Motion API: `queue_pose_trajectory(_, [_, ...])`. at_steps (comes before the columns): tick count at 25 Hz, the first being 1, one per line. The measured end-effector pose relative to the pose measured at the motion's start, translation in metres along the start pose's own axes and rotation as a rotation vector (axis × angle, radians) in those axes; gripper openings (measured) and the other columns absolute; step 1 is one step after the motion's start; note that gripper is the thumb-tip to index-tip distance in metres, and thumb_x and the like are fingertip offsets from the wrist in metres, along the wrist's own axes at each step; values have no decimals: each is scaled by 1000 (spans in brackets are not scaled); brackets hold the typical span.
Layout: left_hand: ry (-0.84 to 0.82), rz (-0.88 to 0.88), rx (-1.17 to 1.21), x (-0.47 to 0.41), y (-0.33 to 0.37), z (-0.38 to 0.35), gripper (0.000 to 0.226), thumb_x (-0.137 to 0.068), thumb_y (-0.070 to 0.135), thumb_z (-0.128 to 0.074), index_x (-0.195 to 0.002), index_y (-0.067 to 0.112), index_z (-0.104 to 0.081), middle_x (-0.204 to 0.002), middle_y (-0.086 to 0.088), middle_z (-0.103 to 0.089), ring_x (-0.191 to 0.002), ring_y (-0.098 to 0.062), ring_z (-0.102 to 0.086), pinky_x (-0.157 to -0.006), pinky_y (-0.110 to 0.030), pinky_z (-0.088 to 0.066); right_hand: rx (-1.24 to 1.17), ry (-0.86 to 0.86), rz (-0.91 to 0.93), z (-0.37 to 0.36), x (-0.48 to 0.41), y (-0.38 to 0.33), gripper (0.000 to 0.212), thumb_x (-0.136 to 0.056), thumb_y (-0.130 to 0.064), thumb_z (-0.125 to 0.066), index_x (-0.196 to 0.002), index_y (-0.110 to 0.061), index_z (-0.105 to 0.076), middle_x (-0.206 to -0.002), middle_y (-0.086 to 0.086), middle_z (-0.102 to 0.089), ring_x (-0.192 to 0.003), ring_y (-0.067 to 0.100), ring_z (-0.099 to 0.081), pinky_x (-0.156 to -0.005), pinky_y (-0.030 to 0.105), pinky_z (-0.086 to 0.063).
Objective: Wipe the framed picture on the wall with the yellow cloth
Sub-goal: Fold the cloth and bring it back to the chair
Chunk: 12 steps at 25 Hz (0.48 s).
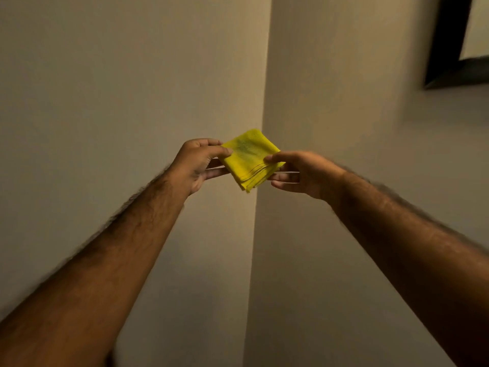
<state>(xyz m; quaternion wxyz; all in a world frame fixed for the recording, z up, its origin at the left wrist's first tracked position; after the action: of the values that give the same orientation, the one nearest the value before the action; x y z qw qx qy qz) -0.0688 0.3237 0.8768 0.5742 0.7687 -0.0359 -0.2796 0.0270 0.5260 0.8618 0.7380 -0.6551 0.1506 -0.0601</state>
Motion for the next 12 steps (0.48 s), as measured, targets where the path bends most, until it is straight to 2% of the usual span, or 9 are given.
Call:
queue_pose_trajectory(2, [64,78,3,15,-40,44,15,-84,-6,-69,-87,8,-63,-96,-17,-68,-83,-30,-71,-68,-39,-65,-11,-31,-76,-37,-13,41,18,-77,-18,-81,-92,-13,-72,-63,-2,-67,-58,12,-72,-77,33,-64])
queue_pose_trajectory(4, [123,130,34,33,-77,82,15,-85,-8,-67,-86,7,-63,-94,-19,-67,-84,-32,-70,-69,-39,-65,-15,-80,-130,-70,-22,77,17,-79,-17,-80,-91,-15,-69,-57,-5,-67,-56,10,-71,-77,29,-64])
queue_pose_trajectory(8, [256,269,5,81,-165,170,17,-83,-8,-69,-85,8,-63,-88,-15,-69,-80,-29,-72,-69,-39,-65,43,-199,-279,-145,-32,180,35,-72,-16,-86,-104,-12,-73,-89,4,-77,-79,16,-77,-74,28,-63])
queue_pose_trajectory(10, [308,350,-5,107,-217,216,16,-84,-8,-69,-87,7,-63,-88,-14,-69,-79,-27,-71,-68,-37,-65,60,-248,-376,-183,-33,243,35,-71,-17,-87,-104,-12,-73,-93,5,-79,-82,15,-79,-72,26,-62])
queue_pose_trajectory(12, [362,406,-25,133,-264,254,17,-85,-8,-68,-97,3,-63,-92,-15,-68,-81,-26,-70,-69,-35,-65,74,-288,-463,-217,-32,302,32,-72,-17,-86,-101,-14,-73,-95,4,-79,-83,15,-79,-71,25,-62])
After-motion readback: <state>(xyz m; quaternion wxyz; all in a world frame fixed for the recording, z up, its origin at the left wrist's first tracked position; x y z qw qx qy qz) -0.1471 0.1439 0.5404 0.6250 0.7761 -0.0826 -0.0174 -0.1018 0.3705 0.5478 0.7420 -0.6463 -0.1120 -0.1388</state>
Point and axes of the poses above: each hand's wrist, its own x-axis away from the middle knuckle, its own z-axis out of the back of the hand, y = z × x, the point moved 9 cm from there along -x, towards the middle knuckle
